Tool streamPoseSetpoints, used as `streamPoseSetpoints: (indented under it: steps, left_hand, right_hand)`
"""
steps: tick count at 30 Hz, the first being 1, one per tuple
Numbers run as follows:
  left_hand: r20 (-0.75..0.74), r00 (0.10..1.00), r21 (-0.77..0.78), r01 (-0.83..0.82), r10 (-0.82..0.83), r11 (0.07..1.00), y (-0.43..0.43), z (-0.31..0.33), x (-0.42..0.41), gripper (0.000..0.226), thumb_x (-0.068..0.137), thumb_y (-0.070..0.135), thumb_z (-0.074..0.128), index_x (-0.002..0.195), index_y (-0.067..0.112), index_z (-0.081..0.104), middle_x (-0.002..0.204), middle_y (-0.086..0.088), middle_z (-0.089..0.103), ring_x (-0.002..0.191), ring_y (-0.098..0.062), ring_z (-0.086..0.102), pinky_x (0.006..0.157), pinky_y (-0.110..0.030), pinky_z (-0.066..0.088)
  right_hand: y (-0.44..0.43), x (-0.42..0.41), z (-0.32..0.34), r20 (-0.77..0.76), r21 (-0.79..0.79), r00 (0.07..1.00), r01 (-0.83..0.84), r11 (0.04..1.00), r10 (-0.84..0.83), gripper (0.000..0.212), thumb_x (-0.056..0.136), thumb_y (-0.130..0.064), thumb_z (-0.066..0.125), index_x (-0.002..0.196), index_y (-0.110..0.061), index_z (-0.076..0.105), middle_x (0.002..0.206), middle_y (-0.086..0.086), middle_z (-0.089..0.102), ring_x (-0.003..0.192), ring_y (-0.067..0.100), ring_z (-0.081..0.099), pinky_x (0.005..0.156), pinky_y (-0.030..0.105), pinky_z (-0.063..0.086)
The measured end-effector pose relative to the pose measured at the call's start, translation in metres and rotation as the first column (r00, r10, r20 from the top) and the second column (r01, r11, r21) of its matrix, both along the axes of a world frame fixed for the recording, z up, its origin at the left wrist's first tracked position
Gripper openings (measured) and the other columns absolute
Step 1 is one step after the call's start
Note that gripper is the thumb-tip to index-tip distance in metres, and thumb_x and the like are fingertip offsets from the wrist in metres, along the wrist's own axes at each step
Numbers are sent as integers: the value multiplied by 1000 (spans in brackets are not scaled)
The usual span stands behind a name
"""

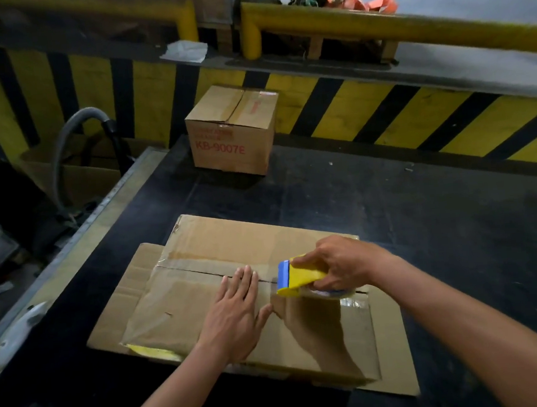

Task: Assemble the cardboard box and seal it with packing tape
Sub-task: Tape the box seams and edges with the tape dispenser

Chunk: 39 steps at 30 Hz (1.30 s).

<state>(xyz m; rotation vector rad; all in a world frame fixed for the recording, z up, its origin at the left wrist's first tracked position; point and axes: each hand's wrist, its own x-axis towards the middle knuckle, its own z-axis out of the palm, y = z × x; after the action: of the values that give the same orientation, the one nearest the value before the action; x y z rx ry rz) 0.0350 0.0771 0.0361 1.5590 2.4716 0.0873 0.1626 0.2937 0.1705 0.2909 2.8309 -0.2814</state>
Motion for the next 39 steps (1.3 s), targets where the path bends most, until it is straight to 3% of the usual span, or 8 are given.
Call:
streamPoseSetpoints:
  steps: [8,12,15,21,25,29,34,39]
  left_hand:
    - [-21,1000,-28,0,-1,1000,2,6,3,77,103,63,4,161,14,-10,166,-3,-20,154,-19,-21,127,-40,-9]
    - [8,1000,-51,-19,19,999,13,14,15,73,105,55,8,161,12,-11,164,-6,-22,153,-22,-23,126,-44,-11]
    - [13,1000,-63,22,-22,998,29,20,30,77,93,45,-7,161,10,-9,170,-12,-13,153,-25,-22,126,-45,-10]
    - [-1,1000,-9,23,-23,1000,48,2,50,77,100,59,-6,162,14,-2,170,-8,-9,153,-23,-20,123,-44,-16]
    - [-26,999,24,47,-46,999,43,-2,41,93,89,67,-21,163,15,2,170,-6,-5,151,-17,-20,125,-42,-13]
    - [-23,999,55,28,-26,998,43,-7,40,82,100,65,-3,162,13,15,170,-8,10,154,-20,-8,124,-43,-6]
    - [-28,999,-10,39,-39,999,45,3,41,76,102,62,0,162,16,-4,170,-5,-10,155,-21,-17,125,-42,-13]
    - [-15,1000,-85,9,-10,996,54,17,53,78,96,53,-7,162,11,-5,170,-13,-10,156,-29,-15,126,-50,-9]
  right_hand:
    - [23,37,3,47,15,995,88,996,-88,63,89,-52,61,148,-43,39,105,-9,48,95,7,39,77,29,40]
    - [23,40,-9,47,-23,994,104,994,-103,61,90,-53,61,147,-42,41,127,-6,55,103,9,41,80,27,37]
    - [25,39,-12,38,-44,992,119,992,-117,61,90,-52,62,146,-41,43,130,-6,55,105,9,41,82,27,37]
    - [26,43,-13,17,-65,993,119,991,-118,60,90,-52,61,146,-40,43,127,-6,56,100,7,37,81,27,35]
    - [34,47,1,34,-86,994,107,991,-104,57,92,-45,61,146,-41,43,99,-18,42,95,9,44,72,25,35]
    - [43,63,11,72,-68,991,117,991,-113,57,91,-45,61,146,-45,42,104,-17,42,97,7,42,83,32,45]
    - [57,85,4,104,-66,981,170,983,-163,60,87,-51,62,143,-51,41,107,-10,56,94,13,53,84,42,51]
    - [53,83,-10,71,-39,986,151,988,-148,59,89,-52,61,144,-47,43,104,-13,44,102,12,49,77,29,39]
